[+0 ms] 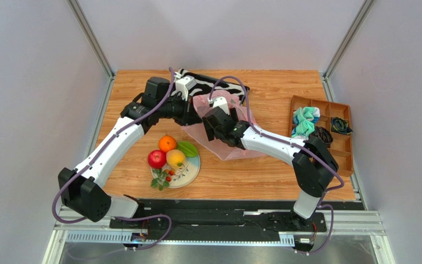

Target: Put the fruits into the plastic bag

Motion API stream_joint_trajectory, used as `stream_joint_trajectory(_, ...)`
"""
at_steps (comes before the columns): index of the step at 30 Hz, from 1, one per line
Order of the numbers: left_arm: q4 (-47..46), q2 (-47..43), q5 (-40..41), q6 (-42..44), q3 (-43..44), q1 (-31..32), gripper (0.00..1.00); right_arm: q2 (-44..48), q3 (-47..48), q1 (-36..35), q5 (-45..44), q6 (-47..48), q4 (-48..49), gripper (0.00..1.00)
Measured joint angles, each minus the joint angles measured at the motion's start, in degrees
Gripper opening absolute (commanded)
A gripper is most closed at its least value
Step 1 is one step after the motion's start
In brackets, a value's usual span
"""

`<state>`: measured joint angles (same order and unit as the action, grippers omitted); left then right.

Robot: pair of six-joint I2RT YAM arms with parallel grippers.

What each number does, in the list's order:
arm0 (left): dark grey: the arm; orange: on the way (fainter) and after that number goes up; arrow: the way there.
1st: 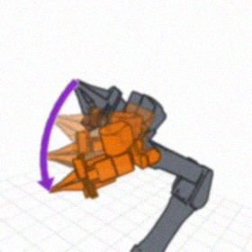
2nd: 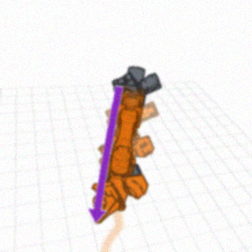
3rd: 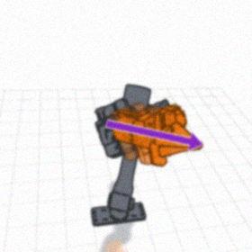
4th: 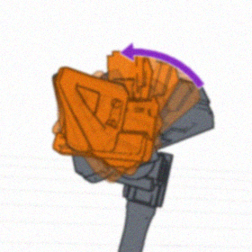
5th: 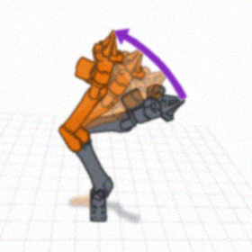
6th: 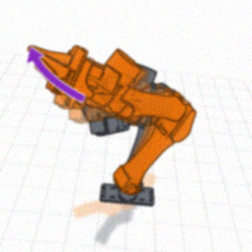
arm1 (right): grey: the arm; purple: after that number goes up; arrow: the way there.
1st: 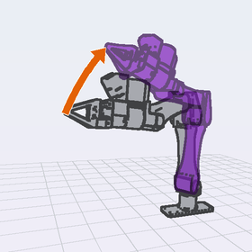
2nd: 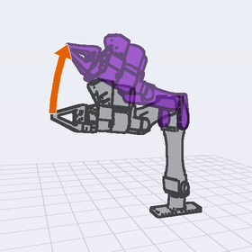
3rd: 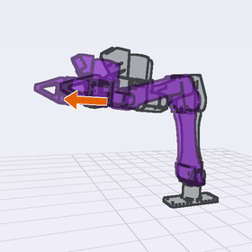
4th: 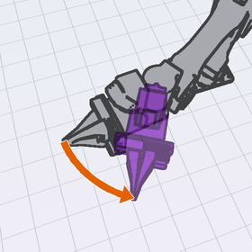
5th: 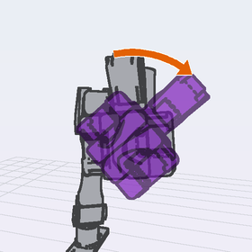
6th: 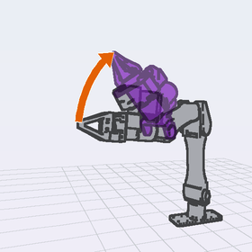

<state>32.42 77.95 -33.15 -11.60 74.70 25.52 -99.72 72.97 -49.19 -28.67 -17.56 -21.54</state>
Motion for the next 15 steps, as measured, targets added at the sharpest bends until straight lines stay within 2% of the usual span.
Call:
stream_joint_trajectory(3,0.0,0.0,0.02,0.0,0.02,0.0,0.0,-1.05,0.0,0.94,-1.11,0.04,-0.04,0.53)
stream_joint_trajectory(6,0.0,0.0,0.02,0.0,0.02,0.0,0.0,-1.31,0.0,1.81,-1.53,0.02,-0.11,0.62)
stream_joint_trajectory(7,0.0,0.0,0.02,0.0,0.02,0.02,0.0,-1.31,0.0,2.03,-1.57,0.02,-0.09,0.73)
stream_joint_trajectory(9,0.0,0.0,0.02,0.0,0.02,0.0,0.0,-1.31,0.0,2.32,-1.73,0.02,-0.07,0.88)
stream_joint_trajectory(12,0.0,0.0,0.02,0.0,0.02,0.02,0.0,-1.31,0.0,2.64,-1.6,0.09,-0.07,0.94)
stream_joint_trajectory(15,0.0,0.0,0.02,0.0,0.0,0.02,0.0,-1.31,0.0,2.84,-0.72,0.09,-0.17,0.95)
